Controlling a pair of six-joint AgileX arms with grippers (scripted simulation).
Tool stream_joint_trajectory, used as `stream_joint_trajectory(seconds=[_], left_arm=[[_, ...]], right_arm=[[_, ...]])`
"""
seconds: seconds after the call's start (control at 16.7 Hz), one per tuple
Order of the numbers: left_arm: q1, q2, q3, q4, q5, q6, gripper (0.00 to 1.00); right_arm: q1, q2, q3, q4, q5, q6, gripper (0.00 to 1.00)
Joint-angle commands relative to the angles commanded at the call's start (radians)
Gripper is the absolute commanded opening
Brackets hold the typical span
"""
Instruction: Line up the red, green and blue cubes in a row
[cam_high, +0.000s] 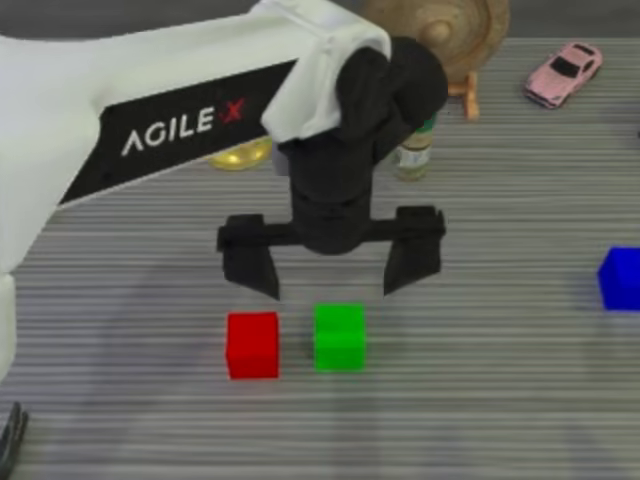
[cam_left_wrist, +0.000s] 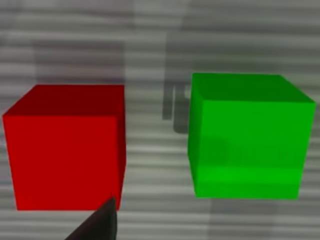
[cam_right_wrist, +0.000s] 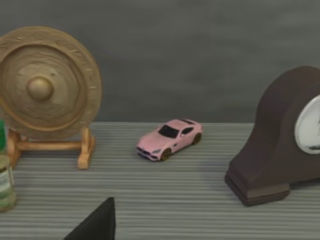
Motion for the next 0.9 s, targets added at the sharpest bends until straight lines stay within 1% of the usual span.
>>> stream_joint_trajectory(seconds=[0.18,0.36,0.6,0.9], left_arm=[[0.058,-0.123,-0.114,0.082,-0.006,0.031,1.0],[0.151,-0.329,-0.3,0.201,-0.012,0.082,1.0],[0.307,-0.688,-0.625,0.397,-0.017,0.185,1.0],[0.506,-1.199,-1.069,0.666,-0.014,0.368,1.0]], right_arm=[[0.006,0.115,0.109,-0.078,-0.001,0.012,1.0],[0.013,0.31,0.27,-0.197,-0.001,0.028,1.0],[0.024,0.69,0.536,-0.402,0.002,0.055,1.0],[0.04,1.2,0.876,-0.676,0.005,0.088,1.0]])
